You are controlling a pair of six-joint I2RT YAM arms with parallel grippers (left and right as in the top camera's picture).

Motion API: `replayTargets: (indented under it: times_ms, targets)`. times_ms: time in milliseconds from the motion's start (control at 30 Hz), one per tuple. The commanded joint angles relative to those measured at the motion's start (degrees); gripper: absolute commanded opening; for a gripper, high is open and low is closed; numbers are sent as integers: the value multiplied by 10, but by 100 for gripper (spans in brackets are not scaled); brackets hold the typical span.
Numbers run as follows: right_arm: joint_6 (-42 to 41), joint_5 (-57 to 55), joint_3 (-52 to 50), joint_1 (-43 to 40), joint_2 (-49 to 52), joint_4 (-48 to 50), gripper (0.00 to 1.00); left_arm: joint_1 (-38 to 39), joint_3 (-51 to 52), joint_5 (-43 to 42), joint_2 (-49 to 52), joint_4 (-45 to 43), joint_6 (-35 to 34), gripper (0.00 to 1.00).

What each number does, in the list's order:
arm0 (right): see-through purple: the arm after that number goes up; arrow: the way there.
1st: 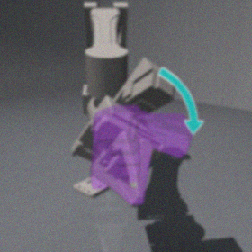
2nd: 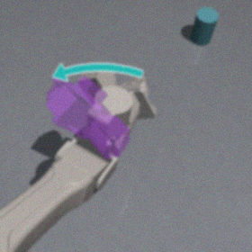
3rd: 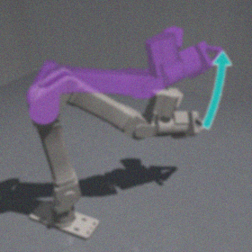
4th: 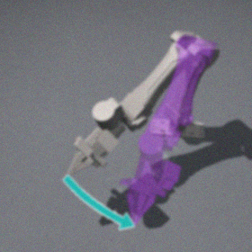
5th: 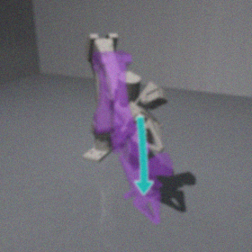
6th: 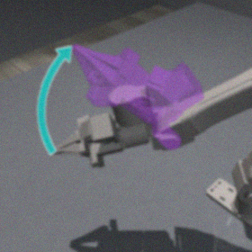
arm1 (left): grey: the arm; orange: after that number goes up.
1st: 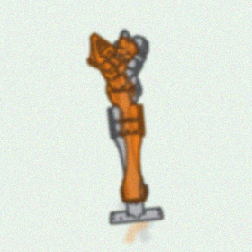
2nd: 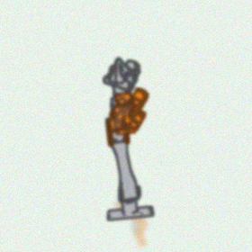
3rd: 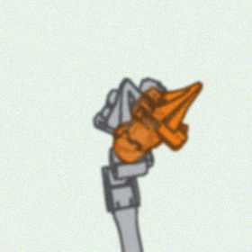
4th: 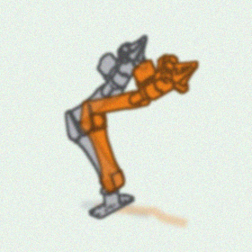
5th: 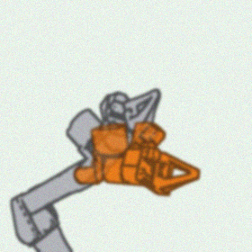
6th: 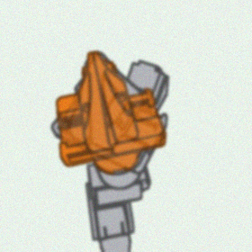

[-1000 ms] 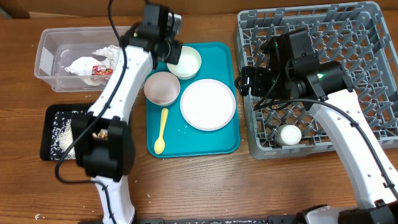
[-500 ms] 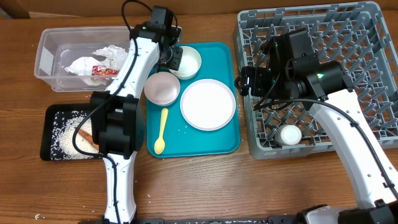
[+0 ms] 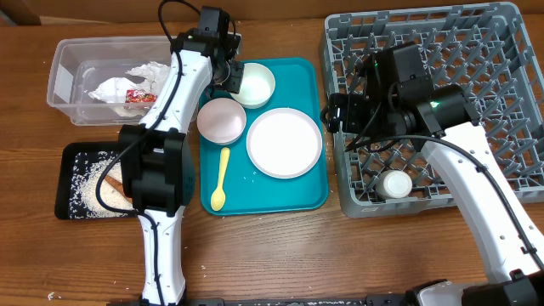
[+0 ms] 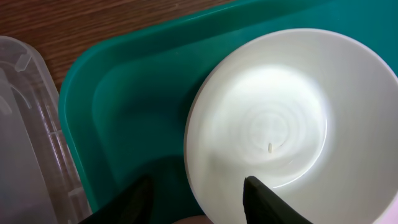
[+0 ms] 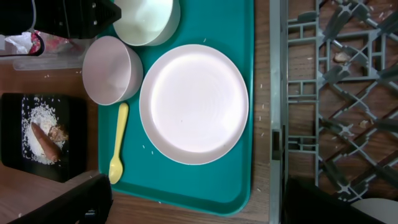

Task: Sort waste into correct bins and load items into the dishwasher

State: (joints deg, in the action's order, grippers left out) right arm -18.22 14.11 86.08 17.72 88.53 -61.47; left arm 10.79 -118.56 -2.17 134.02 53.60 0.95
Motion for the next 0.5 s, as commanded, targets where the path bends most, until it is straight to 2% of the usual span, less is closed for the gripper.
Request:
replayTargets:
  times_ms: [0, 467]
  targets:
    - [0, -5, -3, 3, 2, 6, 91, 3, -16, -14, -1, 0, -9, 49]
    - [0, -2, -3, 3, 2, 14, 91, 45, -16, -19, -1, -2, 17, 49]
